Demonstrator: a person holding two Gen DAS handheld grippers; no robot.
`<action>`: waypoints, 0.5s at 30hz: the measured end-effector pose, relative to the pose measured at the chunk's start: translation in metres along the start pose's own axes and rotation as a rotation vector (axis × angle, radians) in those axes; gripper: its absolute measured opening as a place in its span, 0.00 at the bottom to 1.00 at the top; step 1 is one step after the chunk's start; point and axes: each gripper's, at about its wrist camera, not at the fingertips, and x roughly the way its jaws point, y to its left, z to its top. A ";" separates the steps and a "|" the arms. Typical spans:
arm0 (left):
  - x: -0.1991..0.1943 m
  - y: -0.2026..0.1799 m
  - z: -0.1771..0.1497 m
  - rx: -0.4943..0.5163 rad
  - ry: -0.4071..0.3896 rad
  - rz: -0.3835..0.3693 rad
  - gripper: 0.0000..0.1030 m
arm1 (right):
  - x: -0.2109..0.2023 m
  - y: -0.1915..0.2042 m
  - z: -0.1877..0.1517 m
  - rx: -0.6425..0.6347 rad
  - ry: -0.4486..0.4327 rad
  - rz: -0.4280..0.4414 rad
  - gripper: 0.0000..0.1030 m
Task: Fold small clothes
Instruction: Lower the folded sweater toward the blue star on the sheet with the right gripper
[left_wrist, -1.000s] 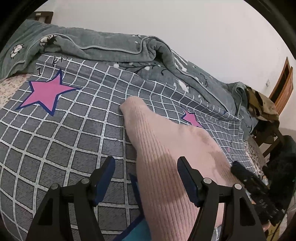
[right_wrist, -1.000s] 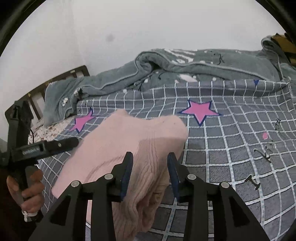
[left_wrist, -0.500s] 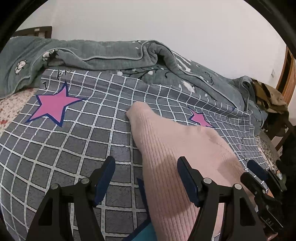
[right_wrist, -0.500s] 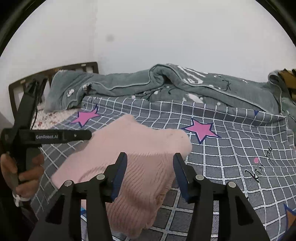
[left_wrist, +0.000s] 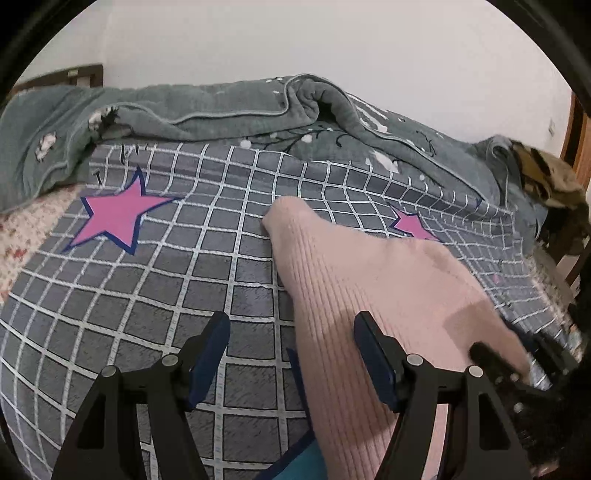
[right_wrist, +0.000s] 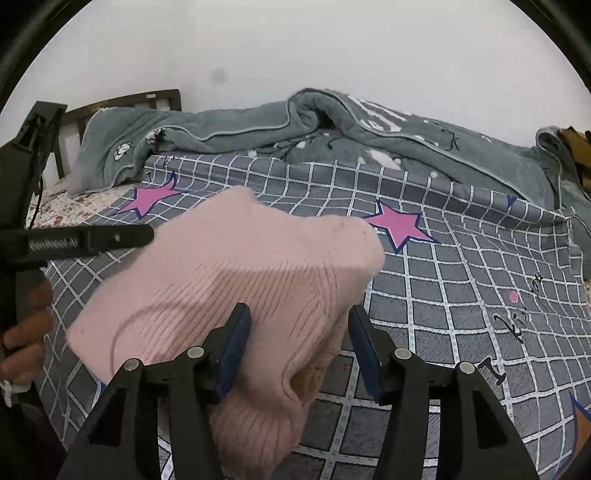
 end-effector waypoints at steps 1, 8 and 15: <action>-0.001 -0.001 0.000 0.010 -0.004 0.008 0.66 | -0.004 -0.002 0.000 0.000 -0.016 -0.002 0.52; -0.008 -0.008 -0.004 0.044 -0.010 0.013 0.66 | -0.009 -0.018 0.003 0.045 -0.031 -0.018 0.52; -0.019 -0.014 -0.013 0.086 0.006 -0.058 0.69 | -0.009 -0.027 0.001 0.069 -0.020 -0.040 0.52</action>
